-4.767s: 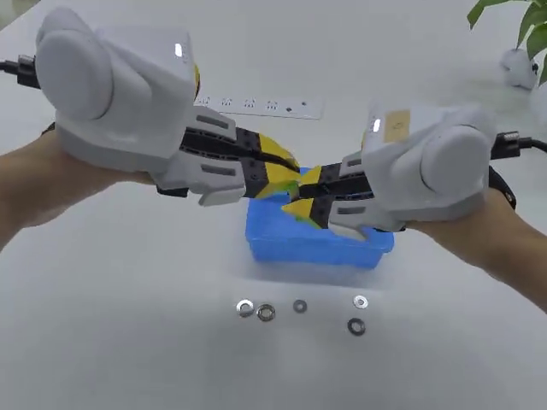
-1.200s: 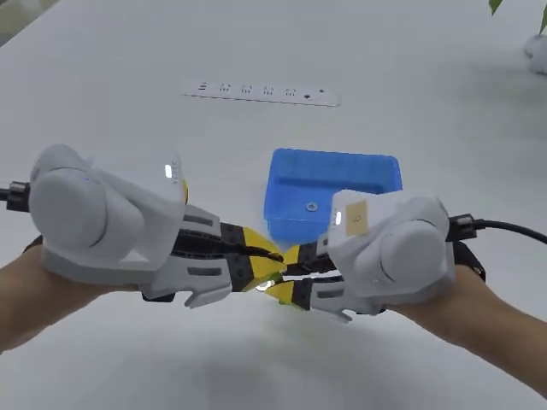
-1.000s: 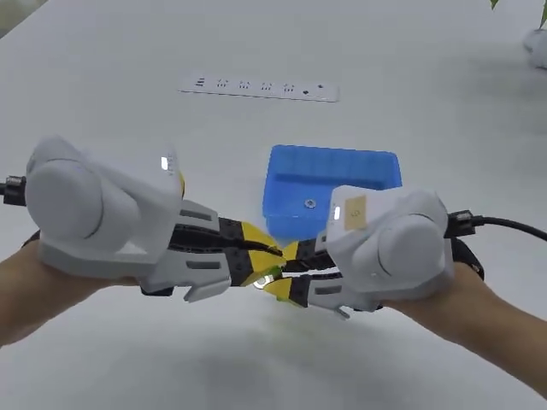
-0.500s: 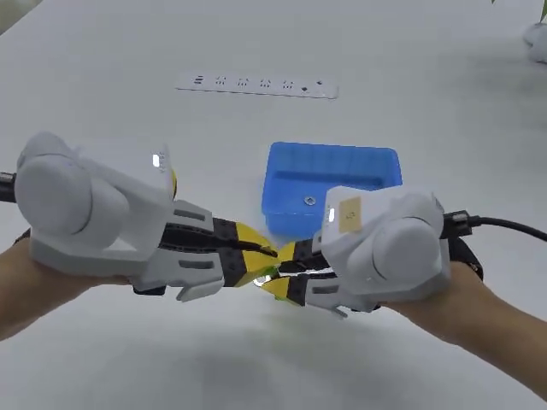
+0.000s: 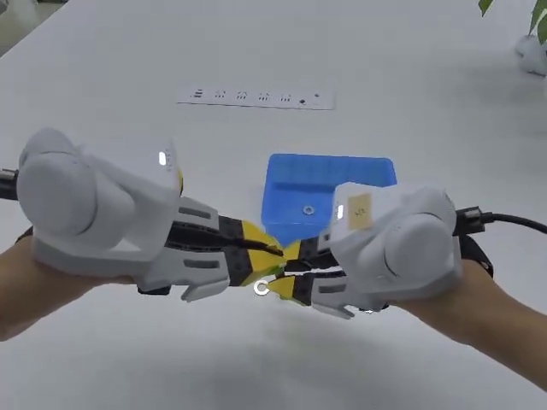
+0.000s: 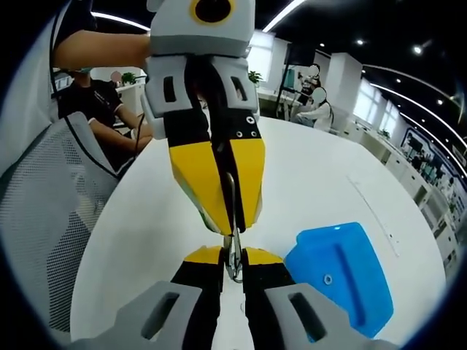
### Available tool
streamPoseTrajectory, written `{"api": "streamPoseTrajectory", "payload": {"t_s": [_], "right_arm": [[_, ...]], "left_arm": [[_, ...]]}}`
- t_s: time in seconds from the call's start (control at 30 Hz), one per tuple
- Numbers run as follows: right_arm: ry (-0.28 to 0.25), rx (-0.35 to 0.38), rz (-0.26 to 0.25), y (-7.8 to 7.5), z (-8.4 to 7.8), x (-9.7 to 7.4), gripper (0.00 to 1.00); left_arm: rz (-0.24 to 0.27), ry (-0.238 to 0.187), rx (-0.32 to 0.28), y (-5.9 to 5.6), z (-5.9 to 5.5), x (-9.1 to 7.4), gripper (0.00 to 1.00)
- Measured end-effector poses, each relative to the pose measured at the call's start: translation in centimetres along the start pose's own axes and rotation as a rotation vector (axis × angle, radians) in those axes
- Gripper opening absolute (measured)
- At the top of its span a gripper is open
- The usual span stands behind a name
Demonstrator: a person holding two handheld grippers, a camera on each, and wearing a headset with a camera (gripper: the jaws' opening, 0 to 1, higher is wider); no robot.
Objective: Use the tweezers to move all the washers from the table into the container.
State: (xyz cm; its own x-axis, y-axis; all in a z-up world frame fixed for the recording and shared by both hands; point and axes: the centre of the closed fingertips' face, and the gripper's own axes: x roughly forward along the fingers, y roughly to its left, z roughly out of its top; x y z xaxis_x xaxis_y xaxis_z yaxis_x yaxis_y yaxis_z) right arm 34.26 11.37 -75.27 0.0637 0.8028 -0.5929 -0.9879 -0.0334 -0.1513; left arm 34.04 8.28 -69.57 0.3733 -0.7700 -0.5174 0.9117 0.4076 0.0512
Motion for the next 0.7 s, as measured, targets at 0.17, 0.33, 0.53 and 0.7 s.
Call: {"api": "streamPoseTrajectory", "payload": {"t_s": [0.17,0.33,0.53,0.7], "right_arm": [[-0.022,-0.007,-0.02,-0.7,1.2,-0.9,0.1],[-0.04,-0.028,-0.055,-1.8,2.6,-1.8,0.1],[-0.043,-0.049,-0.074,-2.6,3.3,-2.3,0.1],[-0.049,-0.05,-0.091,-3.6,3.3,-2.8,0.1]], "left_arm": [[0.017,-0.01,0.037,0.5,1.4,-0.8,0.06],[0.033,-0.031,0.057,1.2,2.9,-1.6,0.06],[0.04,-0.033,0.091,1.7,3.8,-1.8,0.06],[0.041,-0.047,0.098,2.3,4.4,-1.5,0.06]]}}
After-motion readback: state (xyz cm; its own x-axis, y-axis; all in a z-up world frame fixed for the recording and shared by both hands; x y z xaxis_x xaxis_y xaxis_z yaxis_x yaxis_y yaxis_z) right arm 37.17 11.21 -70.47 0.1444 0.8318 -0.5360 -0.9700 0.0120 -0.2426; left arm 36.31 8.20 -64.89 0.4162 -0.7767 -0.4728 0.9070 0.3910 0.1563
